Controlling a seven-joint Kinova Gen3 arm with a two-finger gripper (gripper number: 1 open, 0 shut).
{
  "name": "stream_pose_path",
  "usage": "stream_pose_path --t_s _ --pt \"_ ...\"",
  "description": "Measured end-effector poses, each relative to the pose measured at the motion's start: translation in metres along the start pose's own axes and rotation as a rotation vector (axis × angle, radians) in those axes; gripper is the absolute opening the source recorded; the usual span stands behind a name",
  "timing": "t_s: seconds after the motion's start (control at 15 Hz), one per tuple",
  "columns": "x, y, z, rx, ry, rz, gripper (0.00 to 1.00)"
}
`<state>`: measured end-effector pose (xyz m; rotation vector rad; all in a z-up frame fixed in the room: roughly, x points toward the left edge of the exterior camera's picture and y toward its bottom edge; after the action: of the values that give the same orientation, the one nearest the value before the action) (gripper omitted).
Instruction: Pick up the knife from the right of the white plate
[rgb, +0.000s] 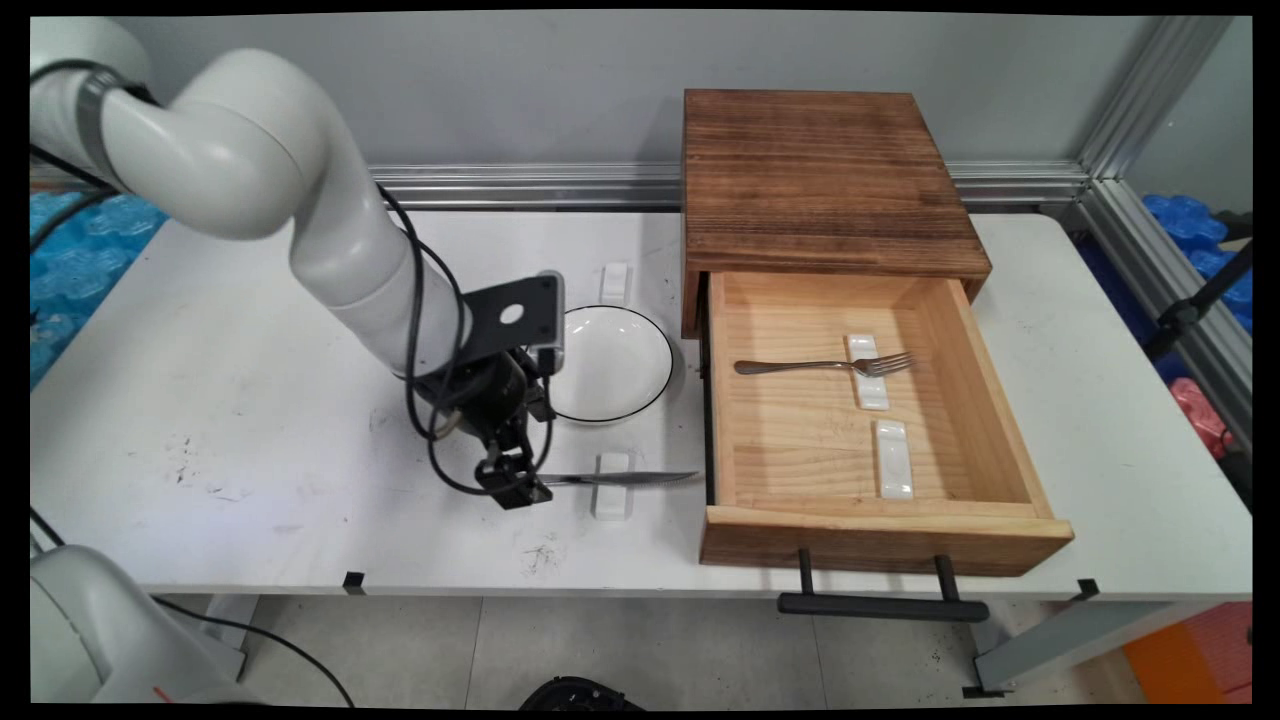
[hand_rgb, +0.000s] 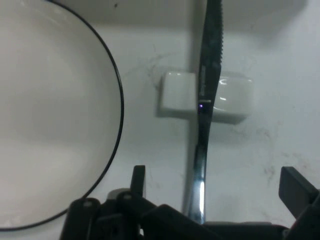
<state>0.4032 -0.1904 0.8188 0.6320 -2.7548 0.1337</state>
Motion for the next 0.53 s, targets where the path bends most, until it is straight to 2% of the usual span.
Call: stream_pose_path --t_s 0.53 --pt "0.009 0.006 0.034 0.026 -0.019 0.011 1.00"
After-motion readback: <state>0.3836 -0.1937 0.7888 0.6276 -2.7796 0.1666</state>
